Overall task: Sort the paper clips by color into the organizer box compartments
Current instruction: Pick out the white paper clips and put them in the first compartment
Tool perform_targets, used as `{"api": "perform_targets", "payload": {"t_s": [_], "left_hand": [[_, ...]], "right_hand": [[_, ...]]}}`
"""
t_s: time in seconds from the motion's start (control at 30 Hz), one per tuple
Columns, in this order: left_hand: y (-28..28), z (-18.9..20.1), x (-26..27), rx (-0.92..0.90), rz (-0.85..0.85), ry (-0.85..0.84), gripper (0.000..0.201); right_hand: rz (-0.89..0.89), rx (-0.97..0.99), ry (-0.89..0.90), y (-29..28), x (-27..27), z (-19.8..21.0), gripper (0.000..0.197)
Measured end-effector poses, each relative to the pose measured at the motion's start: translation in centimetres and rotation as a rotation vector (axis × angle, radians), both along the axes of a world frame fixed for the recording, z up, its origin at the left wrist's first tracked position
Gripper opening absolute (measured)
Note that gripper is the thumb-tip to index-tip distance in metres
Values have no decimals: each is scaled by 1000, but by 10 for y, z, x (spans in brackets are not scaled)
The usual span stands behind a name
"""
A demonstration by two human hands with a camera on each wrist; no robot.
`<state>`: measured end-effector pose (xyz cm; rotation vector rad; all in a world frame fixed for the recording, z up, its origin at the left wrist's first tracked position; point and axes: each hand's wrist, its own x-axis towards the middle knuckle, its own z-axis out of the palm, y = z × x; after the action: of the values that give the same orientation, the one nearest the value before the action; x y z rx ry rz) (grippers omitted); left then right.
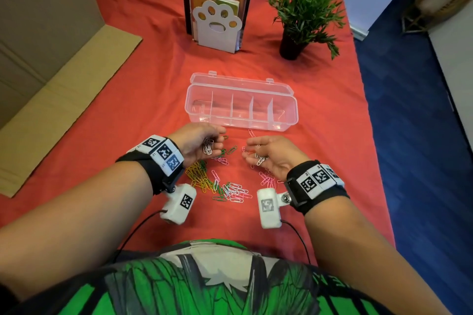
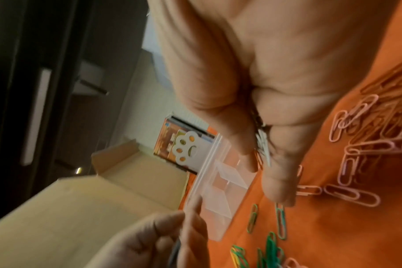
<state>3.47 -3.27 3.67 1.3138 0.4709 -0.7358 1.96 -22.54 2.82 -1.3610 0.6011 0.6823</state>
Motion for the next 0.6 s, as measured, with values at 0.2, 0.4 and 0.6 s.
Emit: {"api": "perform_targets", "payload": {"t_s": [0.2,0.4,0.6], "left_hand": [[0,1,1,51,-37,4,22],[2,1,3,5,-3,74,26],[12,11,10,-104,20,175,29]], "right_hand": [[75,-139,3,-5,5,-2,39],[-105,15,1,-9,7,-1,21],[-153,41,74,-9,14,-1,32]]}}
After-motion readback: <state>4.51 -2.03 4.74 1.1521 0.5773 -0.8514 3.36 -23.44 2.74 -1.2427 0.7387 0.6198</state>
